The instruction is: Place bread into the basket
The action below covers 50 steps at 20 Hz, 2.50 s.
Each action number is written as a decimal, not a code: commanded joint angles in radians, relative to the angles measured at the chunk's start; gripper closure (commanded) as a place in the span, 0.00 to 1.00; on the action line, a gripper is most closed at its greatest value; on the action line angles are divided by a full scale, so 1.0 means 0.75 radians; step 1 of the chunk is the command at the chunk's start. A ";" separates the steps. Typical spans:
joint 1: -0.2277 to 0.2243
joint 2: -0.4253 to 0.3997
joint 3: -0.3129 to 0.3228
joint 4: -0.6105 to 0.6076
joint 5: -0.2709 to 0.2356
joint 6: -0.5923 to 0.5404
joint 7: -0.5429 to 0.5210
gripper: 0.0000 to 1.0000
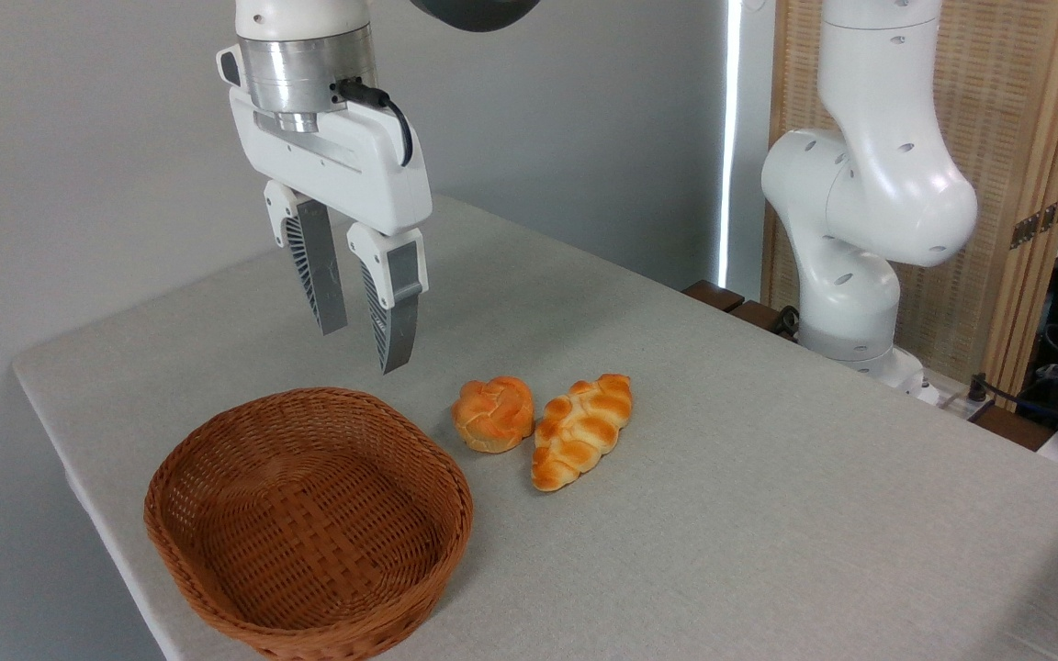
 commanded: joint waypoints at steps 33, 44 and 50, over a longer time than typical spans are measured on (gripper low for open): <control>-0.251 -0.551 0.006 -0.890 -0.016 0.247 0.462 0.00; -0.278 -0.553 0.102 -0.972 0.095 0.386 0.489 0.00; -0.296 -0.536 0.117 -1.002 0.099 0.450 0.489 0.00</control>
